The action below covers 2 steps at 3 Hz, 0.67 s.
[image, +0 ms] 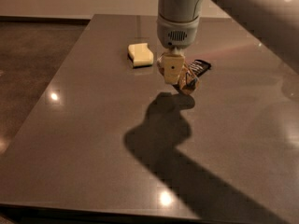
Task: Knock orange can over
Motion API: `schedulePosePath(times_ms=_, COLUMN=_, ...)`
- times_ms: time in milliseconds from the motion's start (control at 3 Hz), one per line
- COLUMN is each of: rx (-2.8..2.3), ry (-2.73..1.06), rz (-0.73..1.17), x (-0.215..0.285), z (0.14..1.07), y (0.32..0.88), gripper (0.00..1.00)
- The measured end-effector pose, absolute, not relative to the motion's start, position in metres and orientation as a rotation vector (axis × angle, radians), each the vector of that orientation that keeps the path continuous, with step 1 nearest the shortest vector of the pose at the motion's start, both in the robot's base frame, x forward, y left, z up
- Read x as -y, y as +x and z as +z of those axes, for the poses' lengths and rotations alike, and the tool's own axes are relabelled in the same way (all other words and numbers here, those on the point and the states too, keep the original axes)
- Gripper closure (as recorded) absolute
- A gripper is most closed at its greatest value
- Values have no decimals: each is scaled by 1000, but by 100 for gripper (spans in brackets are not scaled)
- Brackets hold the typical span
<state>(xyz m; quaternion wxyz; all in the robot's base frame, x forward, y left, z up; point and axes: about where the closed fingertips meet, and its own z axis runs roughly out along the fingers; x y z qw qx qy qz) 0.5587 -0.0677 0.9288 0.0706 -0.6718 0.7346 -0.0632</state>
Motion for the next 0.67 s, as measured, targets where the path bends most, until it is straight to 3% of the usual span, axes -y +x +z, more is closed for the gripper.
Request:
schedulePosePath(times_ms=333, rx=-2241, ry=-2045, rz=-211, x=69, z=913, y=557, gripper=51)
schedulePosePath(times_ms=667, rx=-2254, ry=-2056, rz=-219, x=69, z=905, y=558, gripper=28)
